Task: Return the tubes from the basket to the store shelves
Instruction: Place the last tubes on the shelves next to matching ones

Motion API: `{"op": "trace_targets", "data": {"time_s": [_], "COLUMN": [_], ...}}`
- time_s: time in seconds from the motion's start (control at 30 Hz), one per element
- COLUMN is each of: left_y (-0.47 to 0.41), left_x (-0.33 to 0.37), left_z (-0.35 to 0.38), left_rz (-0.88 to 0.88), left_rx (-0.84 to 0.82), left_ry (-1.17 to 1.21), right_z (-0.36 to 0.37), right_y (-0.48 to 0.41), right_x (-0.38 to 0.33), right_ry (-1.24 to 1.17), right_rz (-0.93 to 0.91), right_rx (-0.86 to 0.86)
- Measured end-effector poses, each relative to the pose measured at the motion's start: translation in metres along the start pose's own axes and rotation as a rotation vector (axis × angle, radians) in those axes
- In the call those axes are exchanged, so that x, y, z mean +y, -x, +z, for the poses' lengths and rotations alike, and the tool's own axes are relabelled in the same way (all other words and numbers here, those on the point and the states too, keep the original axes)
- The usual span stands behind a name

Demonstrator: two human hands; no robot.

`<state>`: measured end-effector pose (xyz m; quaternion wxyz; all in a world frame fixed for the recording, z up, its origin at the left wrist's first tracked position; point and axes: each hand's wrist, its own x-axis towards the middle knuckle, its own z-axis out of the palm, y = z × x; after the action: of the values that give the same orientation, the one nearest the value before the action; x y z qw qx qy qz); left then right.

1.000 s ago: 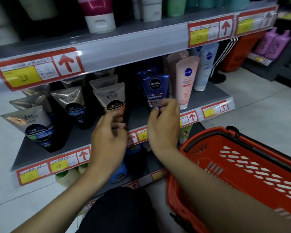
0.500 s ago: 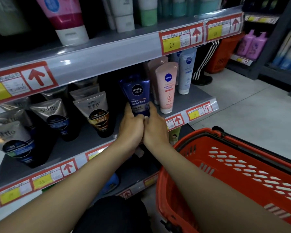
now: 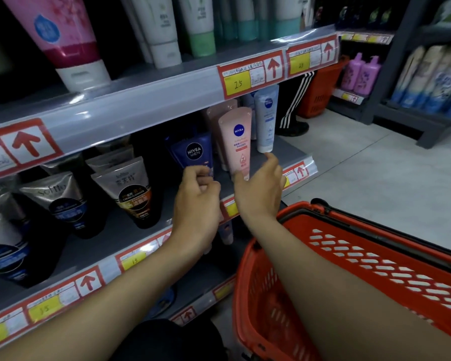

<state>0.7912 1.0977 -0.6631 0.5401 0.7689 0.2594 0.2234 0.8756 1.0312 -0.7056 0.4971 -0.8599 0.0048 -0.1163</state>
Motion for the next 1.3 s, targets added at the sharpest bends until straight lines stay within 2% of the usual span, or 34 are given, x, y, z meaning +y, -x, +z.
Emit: {"op": "trace_targets", "data": {"time_s": [0.2,0.37,0.6,0.7,0.77,0.83,0.9,0.97,1.03,1.13,1.3], "left_y": [0.002,0.007,0.006,0.009,0.012,0.012,0.004,-0.008,-0.017,-0.028,-0.027], "left_x": [0.007,-0.001,0.001,0.016,0.039,0.074,0.111,0.138,0.152,0.149,0.154], "left_z": [0.006,-0.003,-0.015,-0.025,-0.038,-0.057,-0.08,-0.098,-0.106,-0.107,-0.102], "left_rz": [-0.018,-0.043,-0.018,0.124,0.305,0.536,0.746,0.845,0.831,0.789,0.76], "left_rx": [-0.067,-0.1,-0.141,-0.183,-0.165,-0.067,0.109,0.243,0.265,0.216,0.121], "left_ry": [0.043,0.141,0.128,0.017,-0.051,-0.127,-0.225,-0.364,-0.501,-0.627,-0.69], "right_z": [0.012,0.017,0.024,0.016,0.001,-0.022,-0.051,-0.073,-0.081,-0.078,-0.077], "right_y": [-0.009,-0.01,-0.012,-0.004,-0.002,-0.006,-0.008,-0.009,-0.014,-0.034,-0.071], "right_x": [0.018,0.022,0.02,0.017,-0.002,-0.043,-0.099,-0.152,-0.185,-0.207,-0.209], "right_ry": [0.108,0.153,0.182,0.147,-0.036,-0.327,-0.501,-0.493,-0.432,-0.366,-0.087], "right_rz": [-0.036,-0.061,-0.045,-0.001,0.052,0.031,-0.152,-0.376,-0.471,-0.436,-0.369], "right_rx": [-0.168,-0.116,-0.056,-0.037,0.132,0.304,0.342,0.327,0.271,0.153,-0.094]}}
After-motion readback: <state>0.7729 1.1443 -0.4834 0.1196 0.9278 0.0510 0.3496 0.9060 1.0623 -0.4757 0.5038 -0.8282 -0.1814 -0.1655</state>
